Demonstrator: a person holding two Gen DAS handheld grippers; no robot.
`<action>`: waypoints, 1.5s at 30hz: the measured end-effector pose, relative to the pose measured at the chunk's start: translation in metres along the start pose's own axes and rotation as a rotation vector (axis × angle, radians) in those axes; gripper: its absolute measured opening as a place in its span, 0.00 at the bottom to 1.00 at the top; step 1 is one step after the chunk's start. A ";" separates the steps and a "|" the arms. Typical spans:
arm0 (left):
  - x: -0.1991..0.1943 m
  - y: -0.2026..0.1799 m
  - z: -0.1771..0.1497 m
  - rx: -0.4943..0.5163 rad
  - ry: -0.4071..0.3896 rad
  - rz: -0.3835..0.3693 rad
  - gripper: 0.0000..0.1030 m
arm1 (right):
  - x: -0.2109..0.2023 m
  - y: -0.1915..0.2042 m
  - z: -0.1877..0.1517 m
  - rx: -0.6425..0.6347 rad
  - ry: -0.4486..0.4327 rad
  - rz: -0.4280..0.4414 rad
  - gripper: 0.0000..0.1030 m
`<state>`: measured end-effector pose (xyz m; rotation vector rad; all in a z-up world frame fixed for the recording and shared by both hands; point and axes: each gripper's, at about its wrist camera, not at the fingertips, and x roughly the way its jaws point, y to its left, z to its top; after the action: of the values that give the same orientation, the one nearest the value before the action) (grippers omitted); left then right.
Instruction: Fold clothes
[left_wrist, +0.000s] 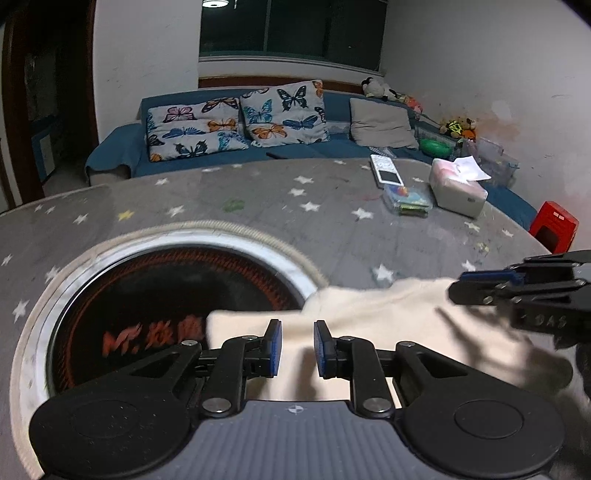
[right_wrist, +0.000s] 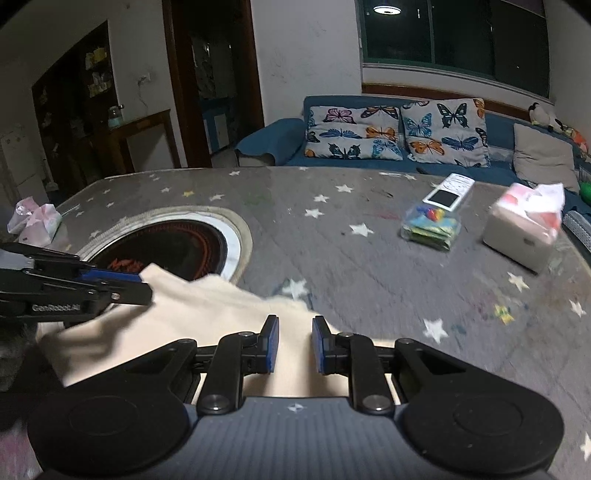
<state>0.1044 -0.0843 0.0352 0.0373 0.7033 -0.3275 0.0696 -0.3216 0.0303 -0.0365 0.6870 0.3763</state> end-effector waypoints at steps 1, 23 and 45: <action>0.005 -0.001 0.003 0.002 0.005 0.003 0.20 | 0.004 0.001 0.003 -0.001 0.000 0.001 0.17; -0.009 0.002 -0.009 -0.040 0.042 0.047 0.30 | -0.037 0.031 -0.016 -0.035 -0.025 0.033 0.32; -0.063 0.002 -0.063 -0.057 0.001 0.087 0.36 | -0.089 0.025 -0.077 0.080 -0.020 0.001 0.32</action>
<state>0.0208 -0.0559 0.0273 0.0143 0.7094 -0.2240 -0.0493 -0.3395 0.0283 0.0439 0.6824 0.3496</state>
